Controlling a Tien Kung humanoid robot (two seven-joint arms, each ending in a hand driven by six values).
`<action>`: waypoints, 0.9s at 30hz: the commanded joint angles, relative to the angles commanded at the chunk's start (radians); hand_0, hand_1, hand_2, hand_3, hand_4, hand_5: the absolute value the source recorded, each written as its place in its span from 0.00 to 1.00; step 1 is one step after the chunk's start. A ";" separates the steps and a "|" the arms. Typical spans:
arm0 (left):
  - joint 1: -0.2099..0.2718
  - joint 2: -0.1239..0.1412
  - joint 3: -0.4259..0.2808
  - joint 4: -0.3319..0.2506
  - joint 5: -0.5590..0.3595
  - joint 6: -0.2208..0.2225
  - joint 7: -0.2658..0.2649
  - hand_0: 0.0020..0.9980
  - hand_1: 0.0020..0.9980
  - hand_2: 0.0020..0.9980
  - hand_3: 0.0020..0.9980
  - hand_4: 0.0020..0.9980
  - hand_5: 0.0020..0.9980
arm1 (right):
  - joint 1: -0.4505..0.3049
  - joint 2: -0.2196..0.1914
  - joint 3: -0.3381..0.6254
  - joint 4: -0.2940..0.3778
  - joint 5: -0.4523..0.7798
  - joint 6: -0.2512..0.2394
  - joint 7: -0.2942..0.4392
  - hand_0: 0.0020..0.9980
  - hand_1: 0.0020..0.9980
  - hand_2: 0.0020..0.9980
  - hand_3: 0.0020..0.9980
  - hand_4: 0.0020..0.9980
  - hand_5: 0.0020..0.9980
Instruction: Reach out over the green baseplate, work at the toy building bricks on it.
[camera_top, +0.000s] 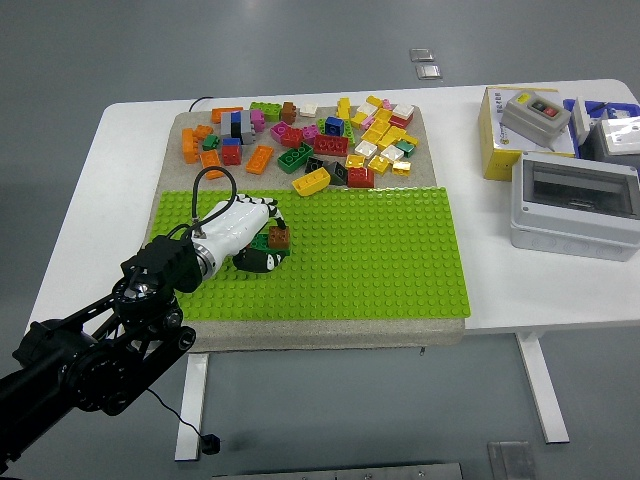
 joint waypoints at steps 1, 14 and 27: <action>0.001 -0.002 -0.001 0.001 0.000 0.001 0.000 1.00 0.95 0.98 0.65 0.71 0.32 | 0.000 0.000 0.000 0.000 0.000 0.000 0.000 0.69 0.61 0.57 0.69 0.37 0.87; 0.018 -0.011 -0.023 0.009 -0.004 0.010 -0.007 1.00 0.95 0.97 0.64 0.71 0.32 | -0.004 0.001 -0.003 0.000 0.002 0.000 -0.001 0.70 0.61 0.57 0.69 0.37 0.87; 0.044 -0.005 -0.074 -0.014 -0.009 0.028 -0.033 1.00 0.95 0.97 0.64 0.71 0.32 | -0.009 0.005 -0.003 0.000 0.004 -0.001 -0.001 0.70 0.61 0.57 0.69 0.37 0.87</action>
